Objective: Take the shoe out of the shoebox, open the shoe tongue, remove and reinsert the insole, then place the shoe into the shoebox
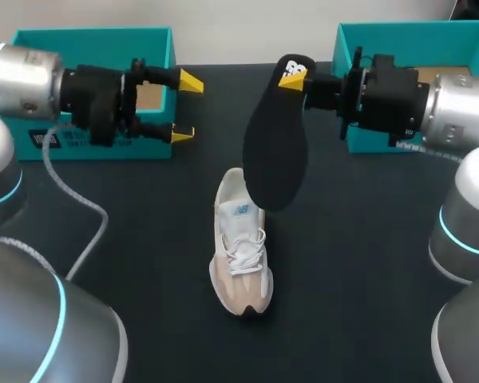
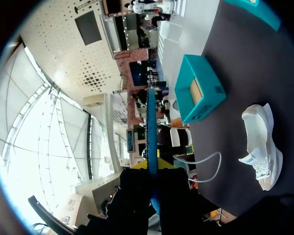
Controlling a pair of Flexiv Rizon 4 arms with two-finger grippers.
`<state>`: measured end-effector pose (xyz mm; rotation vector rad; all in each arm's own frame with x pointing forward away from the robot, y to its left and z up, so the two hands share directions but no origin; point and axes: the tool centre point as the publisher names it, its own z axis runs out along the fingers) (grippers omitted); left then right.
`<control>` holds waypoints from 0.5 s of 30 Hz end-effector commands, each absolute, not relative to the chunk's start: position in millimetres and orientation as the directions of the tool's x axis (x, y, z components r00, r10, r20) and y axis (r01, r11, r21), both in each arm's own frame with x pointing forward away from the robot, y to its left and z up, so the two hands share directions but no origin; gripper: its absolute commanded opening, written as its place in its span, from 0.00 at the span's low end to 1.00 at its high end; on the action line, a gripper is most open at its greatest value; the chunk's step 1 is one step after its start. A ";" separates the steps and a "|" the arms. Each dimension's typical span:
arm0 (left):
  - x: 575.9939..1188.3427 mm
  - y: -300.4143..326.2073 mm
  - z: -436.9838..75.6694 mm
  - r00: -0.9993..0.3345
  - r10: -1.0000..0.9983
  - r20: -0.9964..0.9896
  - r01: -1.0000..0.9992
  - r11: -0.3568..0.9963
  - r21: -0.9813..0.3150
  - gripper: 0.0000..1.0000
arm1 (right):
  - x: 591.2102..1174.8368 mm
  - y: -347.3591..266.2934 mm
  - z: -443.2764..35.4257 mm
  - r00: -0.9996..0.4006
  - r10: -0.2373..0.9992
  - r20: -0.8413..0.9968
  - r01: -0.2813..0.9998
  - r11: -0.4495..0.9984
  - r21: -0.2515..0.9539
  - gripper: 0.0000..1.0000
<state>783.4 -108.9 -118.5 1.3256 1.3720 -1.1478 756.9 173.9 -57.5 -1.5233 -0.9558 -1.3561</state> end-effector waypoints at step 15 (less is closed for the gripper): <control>755.5 -115.8 -117.2 -0.014 0.000 -1.000 0.999 -0.046 -0.014 1.00 | 799.1 215.3 -83.1 0.192 0.027 0.981 0.950 -0.257 -0.179 0.00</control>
